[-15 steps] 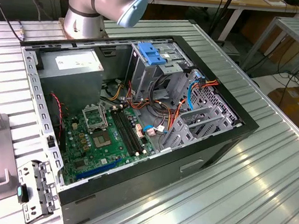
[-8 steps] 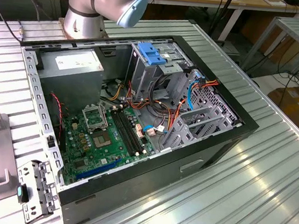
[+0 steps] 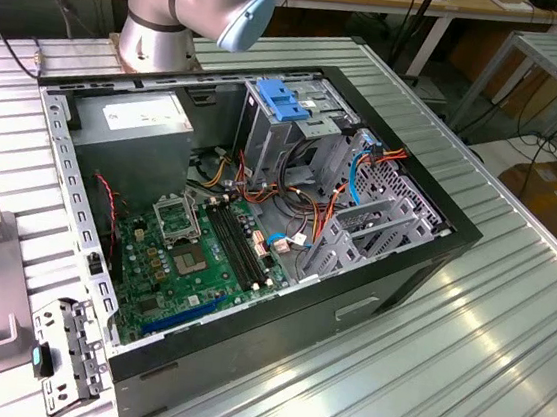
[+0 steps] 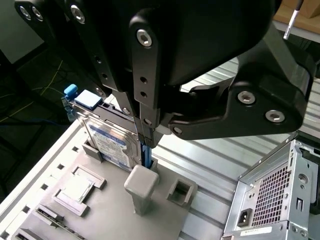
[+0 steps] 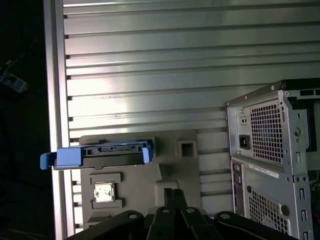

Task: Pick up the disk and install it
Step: 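Reach for the disk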

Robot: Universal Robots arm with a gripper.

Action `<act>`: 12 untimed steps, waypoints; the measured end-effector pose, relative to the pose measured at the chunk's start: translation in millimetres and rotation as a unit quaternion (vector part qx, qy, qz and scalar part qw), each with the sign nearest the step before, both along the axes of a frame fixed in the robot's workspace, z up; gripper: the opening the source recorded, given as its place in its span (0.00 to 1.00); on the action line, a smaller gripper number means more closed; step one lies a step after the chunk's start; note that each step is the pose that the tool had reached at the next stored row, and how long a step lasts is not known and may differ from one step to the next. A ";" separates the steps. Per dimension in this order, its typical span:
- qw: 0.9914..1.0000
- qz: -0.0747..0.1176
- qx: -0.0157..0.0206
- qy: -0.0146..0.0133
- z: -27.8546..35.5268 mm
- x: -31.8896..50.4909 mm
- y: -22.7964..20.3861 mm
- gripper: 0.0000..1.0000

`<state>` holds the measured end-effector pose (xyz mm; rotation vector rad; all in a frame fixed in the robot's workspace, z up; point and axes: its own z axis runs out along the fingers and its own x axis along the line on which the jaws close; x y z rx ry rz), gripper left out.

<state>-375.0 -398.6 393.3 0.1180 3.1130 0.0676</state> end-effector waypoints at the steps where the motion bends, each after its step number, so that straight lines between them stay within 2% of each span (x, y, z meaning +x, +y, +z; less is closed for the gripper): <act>1: 1.000 0.000 0.000 0.000 0.0 -3.6 0.0 0.11; 7: 1.000 0.000 0.000 0.000 0.0 -12.4 0.0 0.11; 12: 1.000 0.000 0.000 0.000 0.0 -23.4 0.7 0.11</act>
